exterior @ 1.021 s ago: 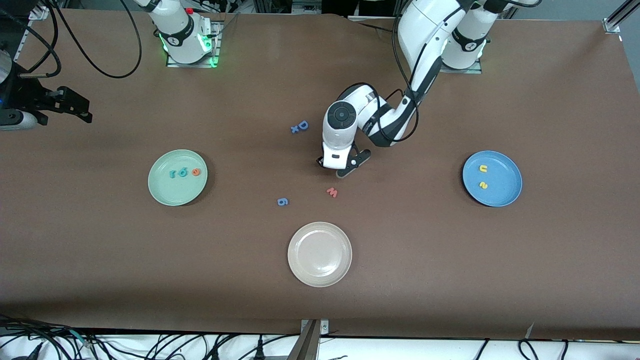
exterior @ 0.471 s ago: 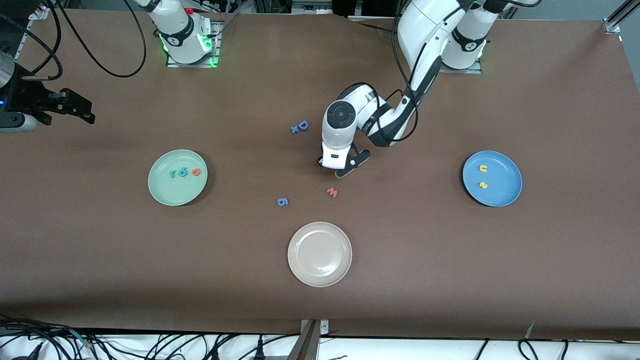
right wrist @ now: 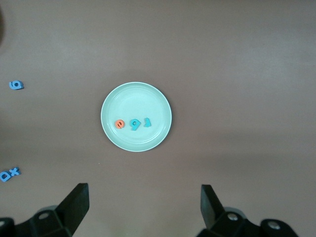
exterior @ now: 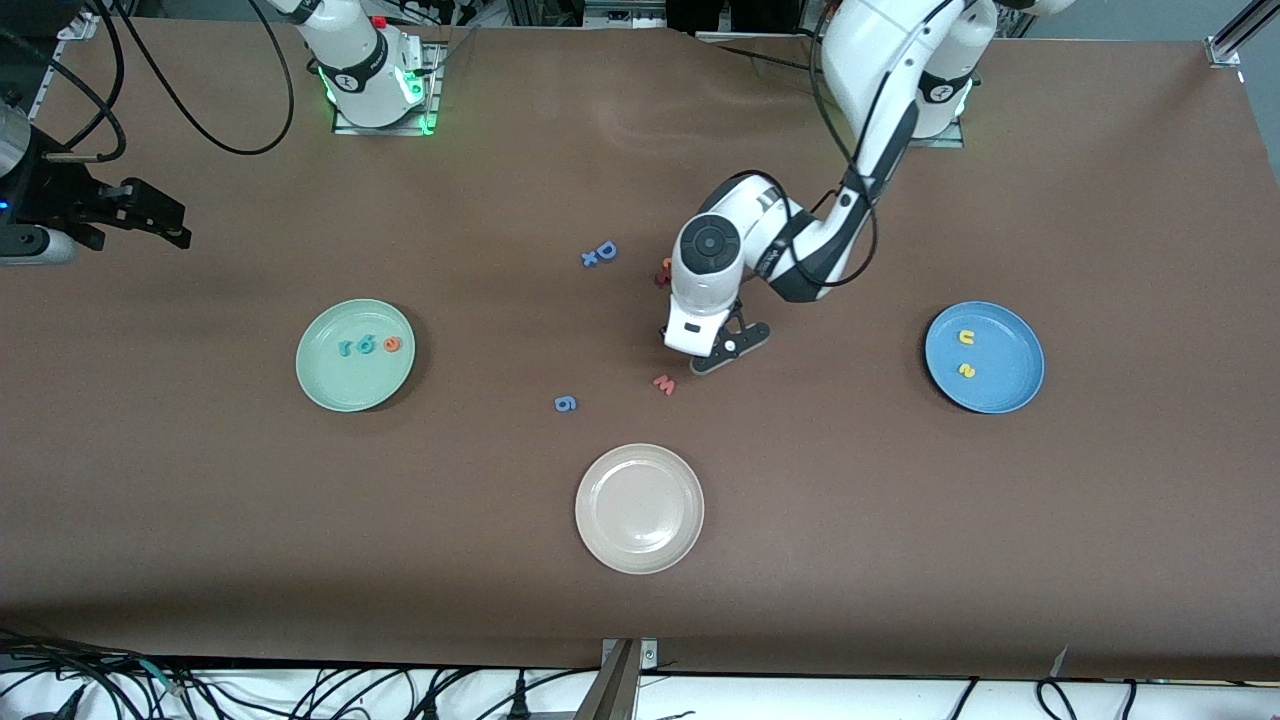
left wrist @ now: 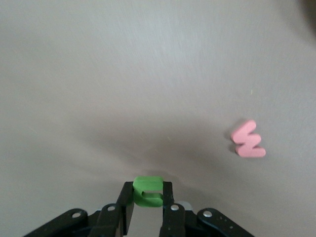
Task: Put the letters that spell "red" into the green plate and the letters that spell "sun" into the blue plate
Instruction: 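Carry the green u to the blue plate and open the left gripper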
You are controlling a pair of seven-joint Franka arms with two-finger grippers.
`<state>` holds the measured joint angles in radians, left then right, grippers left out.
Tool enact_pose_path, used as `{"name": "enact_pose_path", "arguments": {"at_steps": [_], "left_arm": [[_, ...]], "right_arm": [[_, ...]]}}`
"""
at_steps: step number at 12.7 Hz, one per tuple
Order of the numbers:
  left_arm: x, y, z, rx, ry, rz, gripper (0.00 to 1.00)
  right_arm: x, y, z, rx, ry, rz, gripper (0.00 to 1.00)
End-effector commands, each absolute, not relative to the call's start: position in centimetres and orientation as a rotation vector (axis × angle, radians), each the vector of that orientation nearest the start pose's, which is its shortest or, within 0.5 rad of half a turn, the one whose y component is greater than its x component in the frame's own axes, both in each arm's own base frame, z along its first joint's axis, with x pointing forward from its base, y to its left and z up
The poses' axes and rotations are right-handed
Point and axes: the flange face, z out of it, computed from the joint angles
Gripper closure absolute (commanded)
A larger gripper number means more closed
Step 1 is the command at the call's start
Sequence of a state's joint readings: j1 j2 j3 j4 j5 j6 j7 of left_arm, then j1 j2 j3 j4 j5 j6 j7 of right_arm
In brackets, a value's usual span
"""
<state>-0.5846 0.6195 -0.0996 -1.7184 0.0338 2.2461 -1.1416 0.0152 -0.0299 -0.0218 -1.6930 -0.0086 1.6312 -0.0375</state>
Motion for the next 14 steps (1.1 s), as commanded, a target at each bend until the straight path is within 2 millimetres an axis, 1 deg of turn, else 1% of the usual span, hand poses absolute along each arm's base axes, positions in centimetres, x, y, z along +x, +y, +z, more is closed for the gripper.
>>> {"name": "enact_pose_path", "arguments": {"at_steps": [1,2,3,5,7,8,10,12,14], "left_arm": [[53.4,-34.1,27.2,-3.031,-0.363,0.173,0.92],[54.4,-31.1,28.2,-3.045,-0.240,0.191,0.92],[55.0,-28.5,29.2,-3.053,-0.118,0.210,0.92],[56.2,-23.4,31.2,-3.067,0.076,0.228,0.92],[57.3,-17.6,32.2,-3.074,0.305,0.240,0.91],[57.8,-14.8,32.4,-3.070,0.409,0.244,0.91],[58.6,-10.2,32.3,-3.061,0.567,0.255,0.91],[58.8,-6.9,31.8,-2.984,0.716,0.275,0.91],[58.9,-3.7,31.6,-2.915,0.800,0.286,0.91]], "right_arm": [[54.7,-0.4,59.1,-3.129,-0.018,0.043,0.00],[54.7,-0.3,59.1,-3.126,-0.018,0.040,0.00],[54.9,-0.4,58.7,-3.123,-0.015,0.050,0.00],[55.0,-0.4,58.7,-3.123,-0.015,0.048,0.00],[55.0,-0.4,58.7,-3.124,-0.022,0.048,0.00],[55.0,-0.4,58.8,-3.125,-0.020,0.045,0.00],[55.2,-0.5,59.0,-3.126,-0.025,0.036,0.00],[55.2,-0.4,59.1,-3.125,-0.027,0.033,0.00],[55.3,-0.5,59.0,-3.125,-0.027,0.035,0.00]]}}
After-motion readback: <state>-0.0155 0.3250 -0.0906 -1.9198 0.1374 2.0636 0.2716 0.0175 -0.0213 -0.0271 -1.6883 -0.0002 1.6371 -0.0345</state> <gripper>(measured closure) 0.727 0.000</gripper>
